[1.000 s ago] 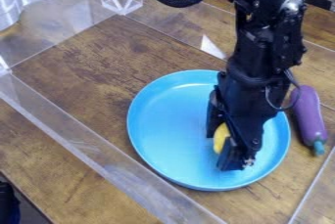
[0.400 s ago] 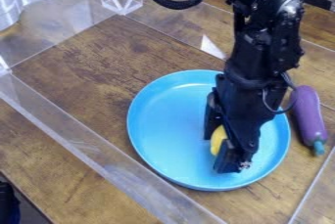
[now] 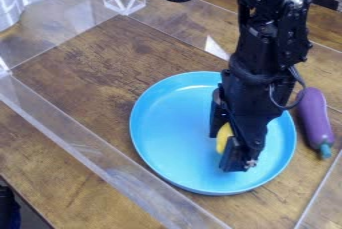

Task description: Remove the lemon from the blue tray and put it on the table

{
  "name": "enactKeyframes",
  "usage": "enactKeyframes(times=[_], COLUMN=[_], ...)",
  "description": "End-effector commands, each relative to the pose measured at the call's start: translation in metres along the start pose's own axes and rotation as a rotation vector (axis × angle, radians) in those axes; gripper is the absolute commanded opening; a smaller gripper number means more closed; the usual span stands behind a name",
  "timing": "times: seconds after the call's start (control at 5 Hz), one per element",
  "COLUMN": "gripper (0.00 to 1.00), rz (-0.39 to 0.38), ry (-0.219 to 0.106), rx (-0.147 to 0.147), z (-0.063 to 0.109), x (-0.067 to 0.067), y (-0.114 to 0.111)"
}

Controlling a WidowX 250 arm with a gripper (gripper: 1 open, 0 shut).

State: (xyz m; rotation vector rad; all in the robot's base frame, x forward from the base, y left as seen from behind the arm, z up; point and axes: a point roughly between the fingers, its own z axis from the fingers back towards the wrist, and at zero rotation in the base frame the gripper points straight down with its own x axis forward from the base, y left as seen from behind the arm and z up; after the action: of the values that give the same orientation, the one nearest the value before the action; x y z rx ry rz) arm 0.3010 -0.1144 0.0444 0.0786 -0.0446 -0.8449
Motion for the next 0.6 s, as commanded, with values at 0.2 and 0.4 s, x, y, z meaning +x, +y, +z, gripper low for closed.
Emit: enactKeyframes(times=[0.2, 0.4], gripper=[0.0, 0.0], rz=[0.017, 0.015], ry=[-0.064, -0.064], rx=[0.042, 0.045], z=[0.0283, 0.031], x=[-0.002, -0.0035], y=[0.0125, 0.0141])
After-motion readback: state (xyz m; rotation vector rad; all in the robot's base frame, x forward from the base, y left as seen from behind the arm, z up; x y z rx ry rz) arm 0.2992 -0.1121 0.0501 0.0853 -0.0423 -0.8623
